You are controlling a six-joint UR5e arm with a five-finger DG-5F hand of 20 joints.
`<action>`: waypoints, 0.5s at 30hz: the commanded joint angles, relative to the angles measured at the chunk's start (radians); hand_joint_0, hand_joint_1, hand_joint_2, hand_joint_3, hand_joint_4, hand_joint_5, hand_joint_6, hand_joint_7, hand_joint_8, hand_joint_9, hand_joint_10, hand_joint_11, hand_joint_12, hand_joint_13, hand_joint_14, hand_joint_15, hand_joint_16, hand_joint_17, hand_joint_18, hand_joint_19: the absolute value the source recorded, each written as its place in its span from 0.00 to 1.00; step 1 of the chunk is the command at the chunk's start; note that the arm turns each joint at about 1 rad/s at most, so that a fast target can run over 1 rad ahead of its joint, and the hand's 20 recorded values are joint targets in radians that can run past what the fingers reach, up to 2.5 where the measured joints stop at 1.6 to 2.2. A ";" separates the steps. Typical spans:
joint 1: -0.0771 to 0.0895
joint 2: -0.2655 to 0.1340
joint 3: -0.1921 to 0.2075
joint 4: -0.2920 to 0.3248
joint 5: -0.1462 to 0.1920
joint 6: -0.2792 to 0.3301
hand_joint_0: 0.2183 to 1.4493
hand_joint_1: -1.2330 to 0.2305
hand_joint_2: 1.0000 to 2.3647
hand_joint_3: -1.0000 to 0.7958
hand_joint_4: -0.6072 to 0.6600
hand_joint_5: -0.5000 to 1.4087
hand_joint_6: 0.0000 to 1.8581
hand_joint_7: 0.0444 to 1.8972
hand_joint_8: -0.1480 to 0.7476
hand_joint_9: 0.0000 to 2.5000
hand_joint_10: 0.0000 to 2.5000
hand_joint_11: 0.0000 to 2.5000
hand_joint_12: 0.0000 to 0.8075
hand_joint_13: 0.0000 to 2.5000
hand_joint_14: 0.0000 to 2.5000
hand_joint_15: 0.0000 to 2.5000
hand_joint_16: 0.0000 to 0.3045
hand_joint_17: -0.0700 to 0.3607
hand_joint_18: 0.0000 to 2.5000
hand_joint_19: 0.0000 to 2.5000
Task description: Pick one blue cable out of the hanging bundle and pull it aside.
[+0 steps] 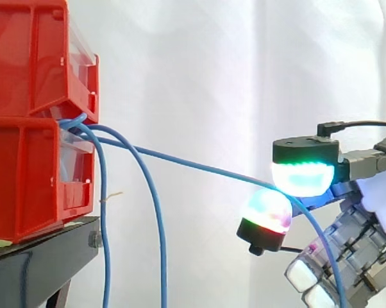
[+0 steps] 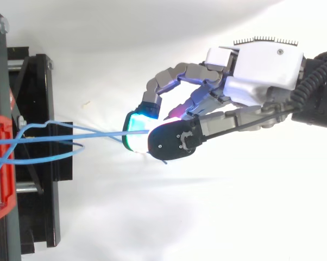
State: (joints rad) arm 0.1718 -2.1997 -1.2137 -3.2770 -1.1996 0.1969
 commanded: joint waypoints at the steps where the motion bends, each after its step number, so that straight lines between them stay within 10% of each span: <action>1: 0.000 0.000 0.000 0.008 0.000 -0.001 0.29 0.43 0.01 0.37 0.46 0.23 0.48 0.52 0.44 0.33 0.01 0.15 0.41 0.29 0.01 0.19 0.16 0.42 0.17 0.15; 15: 0.000 0.000 0.000 0.010 -0.002 -0.001 0.29 0.50 0.00 0.32 0.47 0.23 0.48 0.55 0.43 0.34 0.01 0.18 0.41 0.29 0.01 0.21 0.16 0.41 0.18 0.16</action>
State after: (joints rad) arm 0.1718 -2.1997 -1.2134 -3.2674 -1.2010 0.1964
